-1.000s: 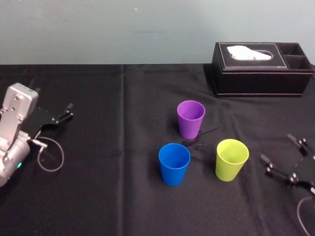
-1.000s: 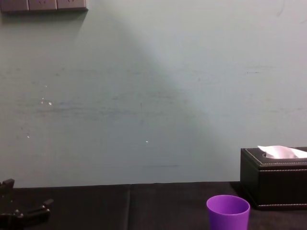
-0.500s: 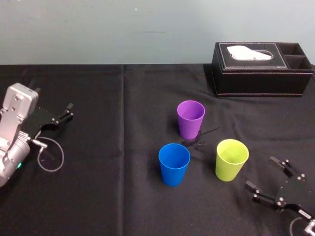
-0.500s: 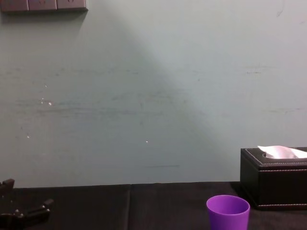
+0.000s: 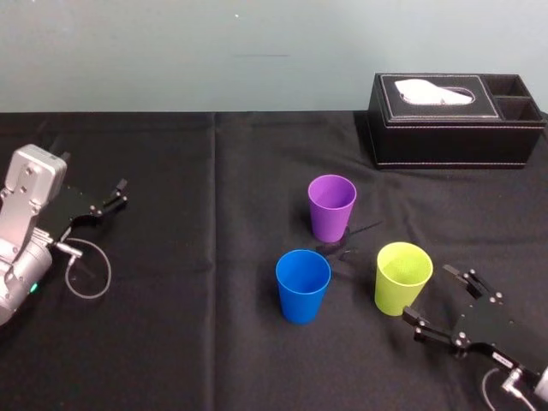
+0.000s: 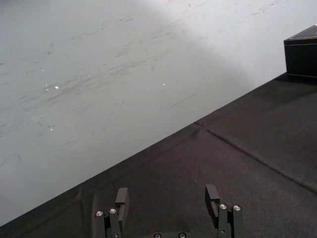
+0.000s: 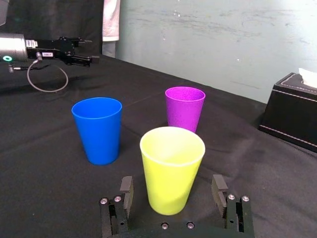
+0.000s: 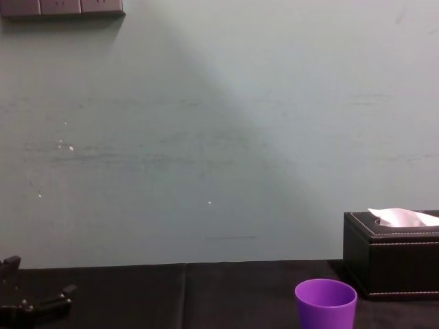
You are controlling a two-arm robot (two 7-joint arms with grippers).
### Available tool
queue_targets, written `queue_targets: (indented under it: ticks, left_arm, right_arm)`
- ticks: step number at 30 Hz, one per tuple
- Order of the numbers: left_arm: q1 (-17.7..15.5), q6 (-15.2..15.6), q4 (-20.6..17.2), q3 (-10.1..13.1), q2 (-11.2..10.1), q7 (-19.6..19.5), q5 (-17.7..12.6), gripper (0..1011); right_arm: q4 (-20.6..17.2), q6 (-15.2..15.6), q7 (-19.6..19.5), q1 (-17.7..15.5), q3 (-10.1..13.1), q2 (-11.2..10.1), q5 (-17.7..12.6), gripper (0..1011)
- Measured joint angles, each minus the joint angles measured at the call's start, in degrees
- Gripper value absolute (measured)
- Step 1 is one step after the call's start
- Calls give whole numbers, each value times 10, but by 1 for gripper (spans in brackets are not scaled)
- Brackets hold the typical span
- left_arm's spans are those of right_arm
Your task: Stack the three plastic cups sequentially using one hand.
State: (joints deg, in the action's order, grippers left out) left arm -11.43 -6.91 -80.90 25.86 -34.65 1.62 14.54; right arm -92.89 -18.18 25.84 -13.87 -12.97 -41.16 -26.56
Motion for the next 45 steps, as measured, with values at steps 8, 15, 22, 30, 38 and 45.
queue_targets:
  ticks: [8, 15, 22, 30, 38, 45]
  left_arm:
    - [0, 0, 0, 0, 0, 0, 0, 1011]
    - [0, 0, 0, 0, 0, 0, 0, 1011]
    - [0, 0, 0, 0, 0, 0, 0, 1011]
    - [0, 0, 0, 0, 0, 0, 0, 1011]
    - [0, 0, 0, 0, 0, 0, 0, 1011]
    - [0, 0, 0, 0, 0, 0, 0, 1011]
  right_arm:
    - [13, 19, 13, 28, -7, 18, 11, 1004]
    - [25, 33, 22, 50, -11, 34, 22, 1004]
    - [38, 47, 33, 77, -16, 52, 37, 1004]
    - [41, 53, 38, 83, -18, 56, 40, 1004]
    - [40, 51, 37, 81, -18, 55, 39, 940]
    - [39, 50, 36, 80, -17, 54, 38, 781]
